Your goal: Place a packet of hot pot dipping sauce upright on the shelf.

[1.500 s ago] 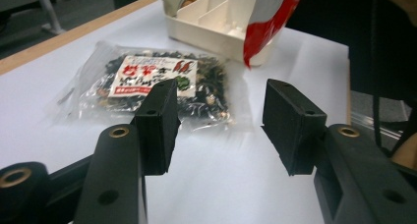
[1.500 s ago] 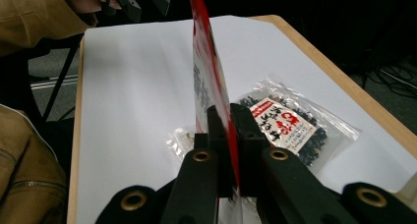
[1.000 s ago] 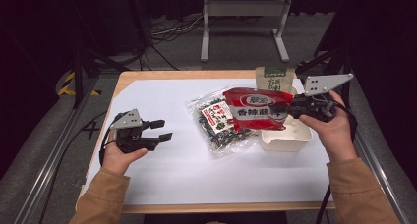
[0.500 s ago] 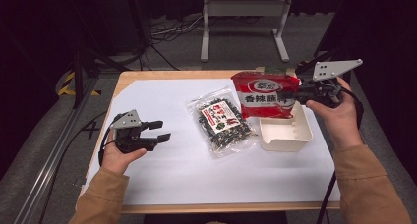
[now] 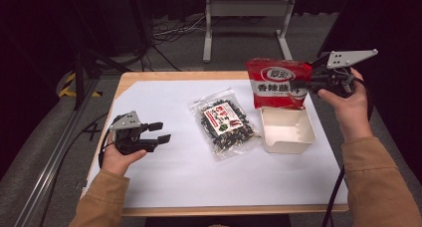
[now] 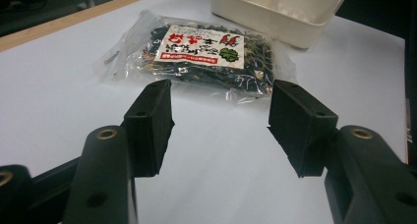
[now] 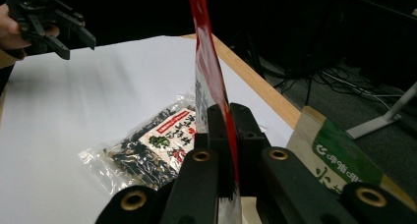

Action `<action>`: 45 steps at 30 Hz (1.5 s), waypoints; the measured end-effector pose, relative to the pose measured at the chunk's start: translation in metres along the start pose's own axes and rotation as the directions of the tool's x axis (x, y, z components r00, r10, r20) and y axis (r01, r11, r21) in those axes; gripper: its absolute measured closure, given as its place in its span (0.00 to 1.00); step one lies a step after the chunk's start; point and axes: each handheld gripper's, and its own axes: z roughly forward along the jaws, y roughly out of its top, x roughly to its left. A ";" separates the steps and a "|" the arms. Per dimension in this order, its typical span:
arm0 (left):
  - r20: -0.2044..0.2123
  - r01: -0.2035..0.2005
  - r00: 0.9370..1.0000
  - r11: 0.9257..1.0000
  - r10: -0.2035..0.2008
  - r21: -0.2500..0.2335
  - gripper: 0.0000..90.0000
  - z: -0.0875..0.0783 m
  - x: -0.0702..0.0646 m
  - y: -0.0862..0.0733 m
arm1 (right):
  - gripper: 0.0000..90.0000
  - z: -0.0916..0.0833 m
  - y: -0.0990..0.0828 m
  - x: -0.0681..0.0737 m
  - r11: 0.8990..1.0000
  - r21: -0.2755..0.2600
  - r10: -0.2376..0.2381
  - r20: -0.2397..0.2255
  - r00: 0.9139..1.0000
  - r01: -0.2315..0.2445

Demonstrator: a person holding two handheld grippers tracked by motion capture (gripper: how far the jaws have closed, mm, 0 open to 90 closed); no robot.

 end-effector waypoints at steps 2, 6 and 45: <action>-0.004 0.006 1.000 1.000 -0.006 -0.007 0.47 -0.001 0.002 -0.001 | 0.98 0.000 -0.001 -0.002 1.000 -0.005 0.005 0.000 1.000 -0.005; -0.008 0.021 1.000 1.000 -0.021 -0.009 0.47 -0.002 0.005 -0.002 | 0.98 -0.001 -0.005 -0.011 1.000 -0.017 0.019 0.010 1.000 -0.018; -0.004 0.040 0.999 0.999 -0.040 -0.003 0.47 -0.001 0.007 -0.005 | 0.98 0.037 -0.063 -0.063 0.993 0.030 0.112 0.035 0.993 -0.113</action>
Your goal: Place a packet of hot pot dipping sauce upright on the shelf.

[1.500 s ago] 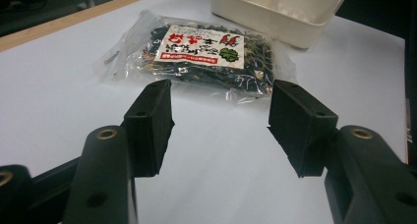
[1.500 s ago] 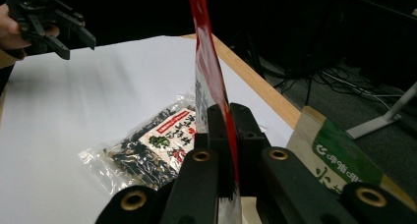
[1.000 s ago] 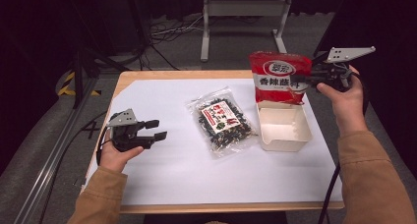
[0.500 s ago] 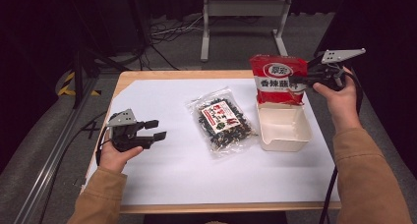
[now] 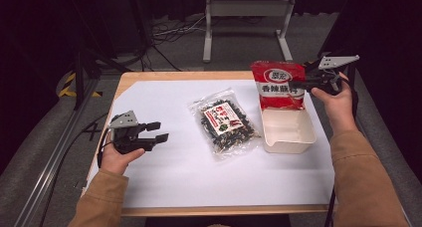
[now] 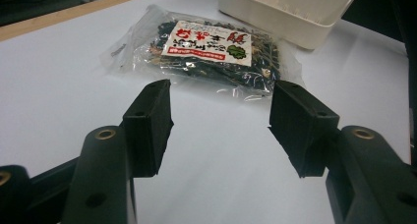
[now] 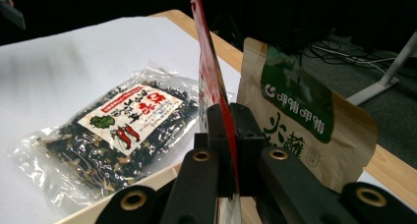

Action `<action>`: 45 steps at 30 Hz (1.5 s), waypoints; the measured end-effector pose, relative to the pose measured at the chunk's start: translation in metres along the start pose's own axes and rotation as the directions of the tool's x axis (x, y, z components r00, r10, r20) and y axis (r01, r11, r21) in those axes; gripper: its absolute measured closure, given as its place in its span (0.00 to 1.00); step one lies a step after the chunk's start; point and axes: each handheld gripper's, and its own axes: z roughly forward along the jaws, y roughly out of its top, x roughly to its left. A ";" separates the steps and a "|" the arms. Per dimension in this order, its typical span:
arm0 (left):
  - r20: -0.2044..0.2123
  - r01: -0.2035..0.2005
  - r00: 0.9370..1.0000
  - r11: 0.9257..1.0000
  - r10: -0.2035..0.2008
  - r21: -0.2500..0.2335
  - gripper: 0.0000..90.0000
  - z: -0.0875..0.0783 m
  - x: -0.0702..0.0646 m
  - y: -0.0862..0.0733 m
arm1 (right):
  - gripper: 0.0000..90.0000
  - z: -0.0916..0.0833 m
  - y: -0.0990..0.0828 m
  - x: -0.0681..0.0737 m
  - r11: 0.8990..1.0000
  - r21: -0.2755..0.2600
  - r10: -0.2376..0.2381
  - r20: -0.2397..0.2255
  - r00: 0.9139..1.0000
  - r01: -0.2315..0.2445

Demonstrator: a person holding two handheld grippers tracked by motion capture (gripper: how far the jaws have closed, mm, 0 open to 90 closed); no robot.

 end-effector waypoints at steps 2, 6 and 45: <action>-0.001 -0.008 1.000 1.000 0.008 0.001 0.47 0.000 0.000 0.000 | 0.98 0.004 -0.003 -0.001 1.000 0.009 -0.001 0.000 1.000 0.001; -0.003 -0.008 1.000 1.000 0.008 0.001 0.47 0.000 0.001 0.000 | 0.98 0.007 -0.009 -0.002 1.000 -0.011 0.006 -0.006 1.000 -0.006; 0.007 0.011 1.000 1.000 -0.011 0.023 0.46 0.006 0.002 -0.001 | 0.76 0.003 -0.045 -0.002 0.988 0.104 0.094 0.166 0.982 -0.112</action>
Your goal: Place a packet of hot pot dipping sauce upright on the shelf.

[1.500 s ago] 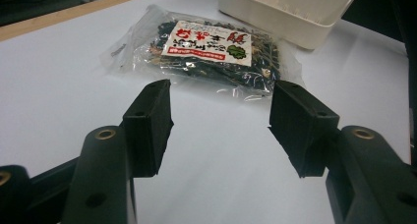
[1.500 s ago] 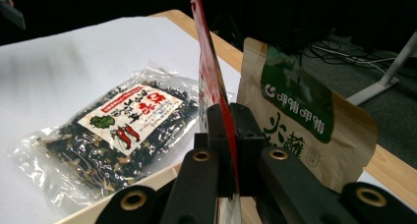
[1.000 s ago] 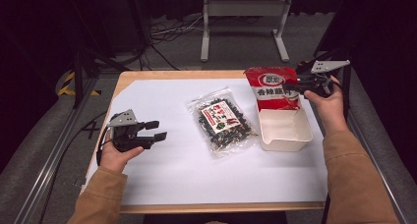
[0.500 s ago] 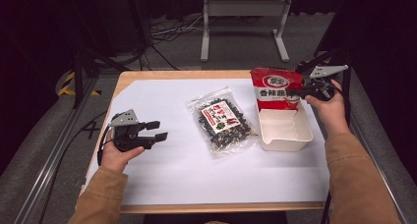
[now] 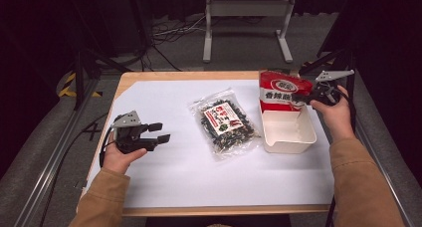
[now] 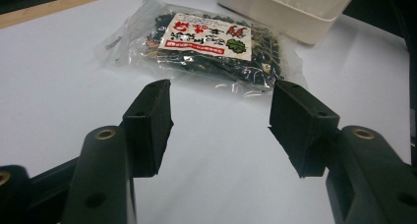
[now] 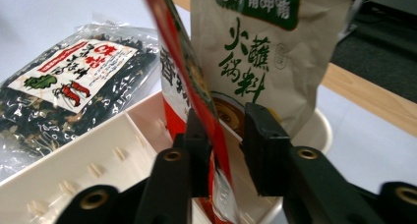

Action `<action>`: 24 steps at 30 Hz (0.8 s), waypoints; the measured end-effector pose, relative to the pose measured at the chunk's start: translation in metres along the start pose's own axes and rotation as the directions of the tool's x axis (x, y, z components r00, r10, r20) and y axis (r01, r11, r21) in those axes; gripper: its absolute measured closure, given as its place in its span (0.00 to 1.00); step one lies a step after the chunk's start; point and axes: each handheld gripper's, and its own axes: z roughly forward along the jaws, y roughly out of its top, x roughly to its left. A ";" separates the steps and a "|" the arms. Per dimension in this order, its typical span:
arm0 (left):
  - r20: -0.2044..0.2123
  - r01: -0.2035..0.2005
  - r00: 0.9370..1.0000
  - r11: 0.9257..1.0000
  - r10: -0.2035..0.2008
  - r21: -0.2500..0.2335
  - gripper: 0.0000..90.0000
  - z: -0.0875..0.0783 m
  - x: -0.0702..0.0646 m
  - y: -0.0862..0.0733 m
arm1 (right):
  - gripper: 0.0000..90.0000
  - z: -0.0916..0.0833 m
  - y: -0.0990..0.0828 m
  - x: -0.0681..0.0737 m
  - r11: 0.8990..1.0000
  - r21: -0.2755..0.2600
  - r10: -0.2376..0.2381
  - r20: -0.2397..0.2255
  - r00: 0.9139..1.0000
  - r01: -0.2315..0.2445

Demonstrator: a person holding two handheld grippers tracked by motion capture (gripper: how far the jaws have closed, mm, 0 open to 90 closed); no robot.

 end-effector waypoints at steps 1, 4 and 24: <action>0.001 0.003 1.000 1.000 -0.003 0.001 0.46 0.000 0.000 0.000 | 0.72 -0.002 0.000 0.001 1.000 0.000 0.005 0.006 1.000 -0.005; 0.001 0.001 1.000 1.000 -0.001 0.000 0.46 0.001 0.001 0.001 | 0.58 -0.008 0.001 0.005 1.000 -0.006 0.030 0.023 0.999 -0.029; -0.010 -0.016 1.000 0.999 0.016 0.030 0.42 0.018 -0.001 0.012 | 0.37 -0.056 -0.004 0.047 0.999 -0.033 0.040 0.160 0.986 -0.035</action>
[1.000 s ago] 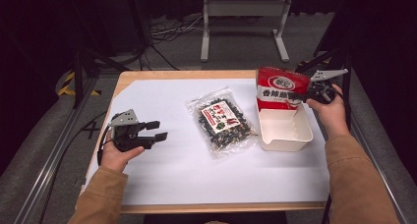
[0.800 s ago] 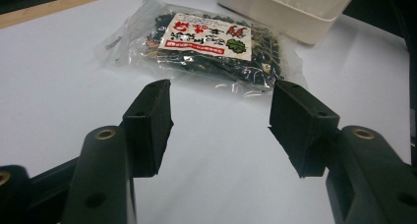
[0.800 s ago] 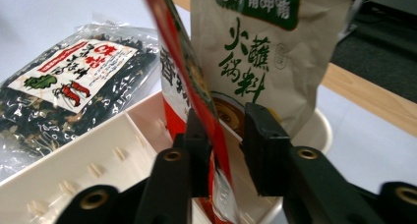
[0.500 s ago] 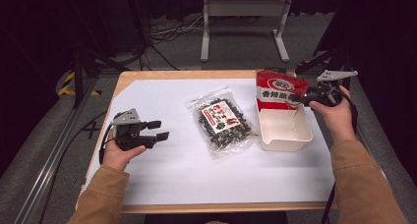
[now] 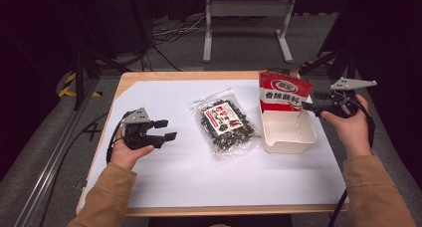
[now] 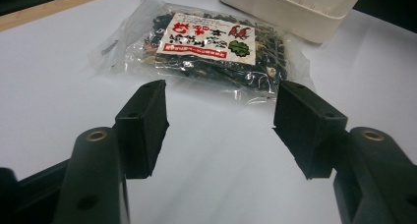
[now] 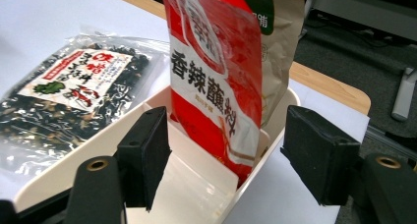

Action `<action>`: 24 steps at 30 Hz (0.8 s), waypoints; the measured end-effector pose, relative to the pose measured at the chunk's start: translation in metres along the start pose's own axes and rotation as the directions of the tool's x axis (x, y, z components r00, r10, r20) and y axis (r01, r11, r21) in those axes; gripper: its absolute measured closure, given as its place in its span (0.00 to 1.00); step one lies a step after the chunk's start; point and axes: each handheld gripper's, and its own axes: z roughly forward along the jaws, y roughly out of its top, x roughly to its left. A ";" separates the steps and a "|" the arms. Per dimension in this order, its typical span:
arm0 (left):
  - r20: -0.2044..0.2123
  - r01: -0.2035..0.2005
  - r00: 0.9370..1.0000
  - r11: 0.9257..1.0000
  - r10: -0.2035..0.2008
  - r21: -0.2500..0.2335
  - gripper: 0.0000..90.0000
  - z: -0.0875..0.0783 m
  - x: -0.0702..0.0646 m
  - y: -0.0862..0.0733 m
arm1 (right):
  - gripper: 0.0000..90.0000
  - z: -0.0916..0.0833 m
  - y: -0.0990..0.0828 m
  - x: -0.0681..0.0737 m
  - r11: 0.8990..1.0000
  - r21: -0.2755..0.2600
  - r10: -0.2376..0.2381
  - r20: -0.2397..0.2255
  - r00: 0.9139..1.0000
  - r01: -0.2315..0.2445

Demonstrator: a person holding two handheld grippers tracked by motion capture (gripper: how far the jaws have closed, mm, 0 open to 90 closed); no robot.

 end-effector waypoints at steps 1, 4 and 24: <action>0.000 0.000 1.000 1.000 0.000 0.000 0.41 0.000 0.000 0.000 | 0.37 0.000 0.000 0.000 1.000 0.000 0.000 0.000 1.000 0.000; -0.008 0.002 1.000 1.000 -0.002 0.001 0.41 -0.001 -0.001 0.001 | 0.37 -0.010 0.000 0.007 1.000 0.002 -0.004 -0.002 1.000 0.004; -0.096 0.041 0.995 0.997 -0.034 0.071 0.37 -0.005 -0.006 0.012 | 0.38 -0.016 -0.013 0.067 0.998 -0.043 -0.048 -0.120 0.992 0.043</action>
